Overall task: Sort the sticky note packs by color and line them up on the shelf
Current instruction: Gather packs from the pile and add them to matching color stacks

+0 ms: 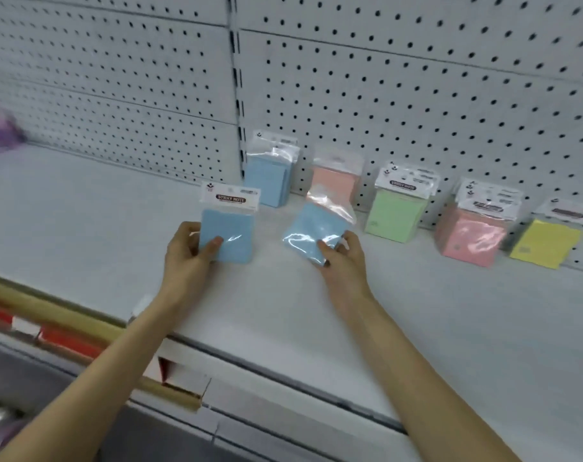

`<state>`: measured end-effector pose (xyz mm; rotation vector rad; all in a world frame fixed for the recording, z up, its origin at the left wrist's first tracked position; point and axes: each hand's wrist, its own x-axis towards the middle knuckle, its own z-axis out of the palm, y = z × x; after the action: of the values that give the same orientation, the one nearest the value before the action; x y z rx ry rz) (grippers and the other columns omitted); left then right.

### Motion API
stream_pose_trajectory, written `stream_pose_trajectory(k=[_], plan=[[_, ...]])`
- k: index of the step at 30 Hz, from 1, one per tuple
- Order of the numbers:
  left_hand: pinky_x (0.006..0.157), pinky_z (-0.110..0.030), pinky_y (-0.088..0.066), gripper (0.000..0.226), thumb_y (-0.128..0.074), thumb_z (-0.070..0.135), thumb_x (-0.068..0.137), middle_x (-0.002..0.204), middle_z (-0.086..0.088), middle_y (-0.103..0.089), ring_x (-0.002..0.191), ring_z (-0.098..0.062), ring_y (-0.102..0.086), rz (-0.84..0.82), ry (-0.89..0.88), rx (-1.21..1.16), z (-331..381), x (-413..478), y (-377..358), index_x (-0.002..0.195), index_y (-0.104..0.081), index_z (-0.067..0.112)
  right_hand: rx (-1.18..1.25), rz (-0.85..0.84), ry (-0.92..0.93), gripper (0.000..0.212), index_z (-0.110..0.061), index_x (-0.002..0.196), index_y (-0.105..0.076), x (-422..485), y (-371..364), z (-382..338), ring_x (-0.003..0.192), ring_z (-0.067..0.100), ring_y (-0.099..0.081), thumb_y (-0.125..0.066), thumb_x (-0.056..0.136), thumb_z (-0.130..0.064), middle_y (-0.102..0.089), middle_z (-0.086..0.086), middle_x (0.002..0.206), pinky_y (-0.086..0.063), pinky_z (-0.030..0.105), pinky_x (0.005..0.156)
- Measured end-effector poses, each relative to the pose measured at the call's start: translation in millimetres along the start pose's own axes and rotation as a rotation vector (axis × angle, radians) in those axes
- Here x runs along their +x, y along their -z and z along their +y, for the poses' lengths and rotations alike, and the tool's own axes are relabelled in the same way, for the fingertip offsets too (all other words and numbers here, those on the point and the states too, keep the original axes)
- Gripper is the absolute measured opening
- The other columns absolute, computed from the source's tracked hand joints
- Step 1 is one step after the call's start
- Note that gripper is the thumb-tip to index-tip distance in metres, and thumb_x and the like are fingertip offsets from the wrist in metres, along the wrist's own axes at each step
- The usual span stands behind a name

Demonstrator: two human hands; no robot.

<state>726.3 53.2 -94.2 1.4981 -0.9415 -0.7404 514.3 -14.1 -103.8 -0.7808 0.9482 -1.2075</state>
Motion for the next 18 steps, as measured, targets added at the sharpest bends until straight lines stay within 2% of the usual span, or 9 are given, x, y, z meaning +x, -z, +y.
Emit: stream_pose_trajectory(k=[2,3,6,9,12,15,18], plan=[[0.061,-0.016,-0.046,0.015,-0.061,0.007,0.089,0.089,-0.008,-0.064,0.069,-0.001,-0.061,0.066,-0.033,-0.03,-5,3,4,0.094,-0.049,0.015,-0.01,-0.018,0.028,0.029,-0.013,0.107,-0.047,13,-19,9,0.083,0.018,-0.062,-0.054,0.088,0.007,-0.061,0.003,0.093,-0.055,0.026,0.073],[0.061,-0.017,-0.048,0.017,-0.06,0.007,0.089,0.088,-0.005,-0.064,0.072,-0.004,-0.061,0.087,-0.045,-0.031,-7,6,5,0.091,-0.049,0.019,-0.019,-0.019,0.043,0.029,-0.014,0.106,-0.047,19,-27,13,0.084,0.018,-0.062,-0.054,0.088,0.008,-0.061,0.003,0.093,-0.054,0.026,0.073],[0.077,-0.043,-0.054,0.015,-0.061,0.025,0.08,0.09,-0.002,-0.064,0.086,-0.022,-0.061,0.15,-0.019,-0.03,-11,15,12,0.087,-0.048,0.028,-0.059,0.01,0.085,0.031,-0.011,0.11,-0.047,30,-51,20,0.088,0.02,-0.06,-0.056,0.086,0.007,-0.06,0.008,0.098,-0.053,0.023,0.07],[0.083,-0.055,-0.051,0.016,-0.059,0.031,0.076,0.094,-0.009,-0.064,0.091,-0.032,-0.062,0.193,0.051,-0.047,-16,32,21,0.087,-0.049,0.028,-0.166,0.075,0.151,0.03,-0.012,0.108,-0.048,46,-67,24,0.086,0.018,-0.057,-0.059,0.085,0.005,-0.058,0.009,0.1,-0.051,0.02,0.067],[0.086,-0.053,-0.051,0.013,-0.061,0.023,0.083,0.099,-0.013,-0.063,0.096,-0.033,-0.063,0.171,0.121,-0.079,-14,51,22,0.089,-0.049,0.026,-0.298,0.1,0.238,0.034,-0.014,0.109,-0.049,60,-80,21,0.084,0.014,-0.055,-0.061,0.083,0.004,-0.055,0.003,0.095,-0.048,0.025,0.074],[0.087,-0.049,-0.052,0.018,-0.059,0.016,0.088,0.099,-0.011,-0.065,0.093,-0.03,-0.064,0.142,0.142,-0.092,-16,60,19,0.085,-0.048,0.03,-0.355,0.144,0.3,0.033,-0.015,0.106,-0.052,65,-88,23,0.073,0.004,-0.054,-0.062,0.082,0.005,-0.054,-0.004,0.088,-0.046,0.012,0.064],[0.087,-0.049,-0.051,0.02,-0.059,0.018,0.088,0.093,-0.001,-0.065,0.092,-0.025,-0.062,0.118,0.097,-0.095,-20,59,17,0.085,-0.047,0.033,-0.383,0.206,0.363,0.029,-0.016,0.1,-0.055,72,-94,26,0.064,-0.007,-0.056,-0.066,0.081,0.003,-0.056,-0.006,0.086,-0.046,0.01,0.063]])
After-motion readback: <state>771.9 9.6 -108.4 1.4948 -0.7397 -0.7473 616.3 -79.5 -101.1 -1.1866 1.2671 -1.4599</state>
